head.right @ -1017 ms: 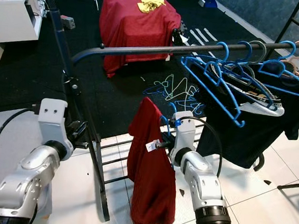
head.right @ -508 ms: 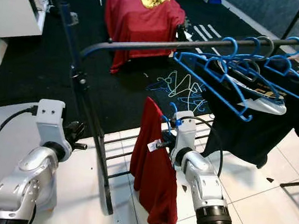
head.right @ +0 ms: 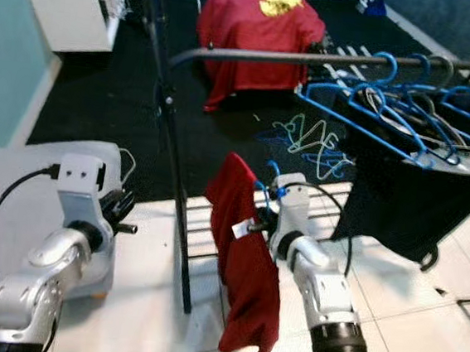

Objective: Hang hanger

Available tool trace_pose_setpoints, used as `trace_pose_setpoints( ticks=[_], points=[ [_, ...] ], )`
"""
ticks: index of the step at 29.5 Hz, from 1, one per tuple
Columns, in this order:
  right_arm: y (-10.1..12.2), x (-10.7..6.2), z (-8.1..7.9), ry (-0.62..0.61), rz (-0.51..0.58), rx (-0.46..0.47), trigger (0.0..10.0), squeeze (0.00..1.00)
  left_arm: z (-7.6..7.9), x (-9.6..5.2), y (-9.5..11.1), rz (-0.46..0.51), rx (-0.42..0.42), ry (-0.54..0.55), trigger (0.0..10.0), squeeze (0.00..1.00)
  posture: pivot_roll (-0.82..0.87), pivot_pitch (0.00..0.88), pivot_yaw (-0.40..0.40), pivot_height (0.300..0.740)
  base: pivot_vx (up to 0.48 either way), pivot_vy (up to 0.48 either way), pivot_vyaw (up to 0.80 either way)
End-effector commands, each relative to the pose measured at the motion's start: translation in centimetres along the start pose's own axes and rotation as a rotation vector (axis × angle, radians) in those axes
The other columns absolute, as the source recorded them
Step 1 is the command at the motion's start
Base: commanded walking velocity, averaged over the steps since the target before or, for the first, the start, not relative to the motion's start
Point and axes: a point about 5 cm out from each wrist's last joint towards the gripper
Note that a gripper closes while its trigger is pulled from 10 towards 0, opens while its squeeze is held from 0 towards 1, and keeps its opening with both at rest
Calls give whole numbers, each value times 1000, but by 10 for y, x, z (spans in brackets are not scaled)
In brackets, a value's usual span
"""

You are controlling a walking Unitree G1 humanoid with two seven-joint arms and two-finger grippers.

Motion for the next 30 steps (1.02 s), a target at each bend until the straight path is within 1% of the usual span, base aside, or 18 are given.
trace_pose_setpoints(
  ticks=[1,7,9,10,14,21,30],
  points=[
    [2,1,-5,16,9,-4,10000,0,-3,-2,-3,-18,4,4,10000,0,15,126,-45,740,-270,0,0],
    [4,3,-7,17,23,12,10000,0,-1,3,0,-12,9,-7,10000,0,18,124,-38,740,-272,0,0],
    [6,3,-8,-4,54,61,10000,0,1,8,0,-15,1,-9,10000,0,24,119,-34,740,-270,0,0],
    [6,3,-8,-4,54,61,10000,0,1,8,0,-15,1,-9,10000,0,24,119,-34,740,-270,0,0],
    [12,4,-4,-73,104,118,10000,0,5,12,-3,-28,-13,-23,10000,0,22,117,-30,740,-274,0,0],
    [15,4,-2,-100,127,135,10000,0,8,12,-6,-41,-14,-32,10000,0,23,116,-26,740,-271,0,0],
    [16,4,-4,-100,135,165,10000,0,6,13,-5,-45,-19,-30,10000,0,30,111,-24,740,-268,0,0]
  ],
)
Point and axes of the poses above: a point about 5 cm out from each wrist's last joint towards the gripper, its own x axis pointing out of the wrist towards the gripper, its own y axis along the axis of the wrist's last joint, z = x × y, and after that the axes turned 2 degrees about x, right-handed
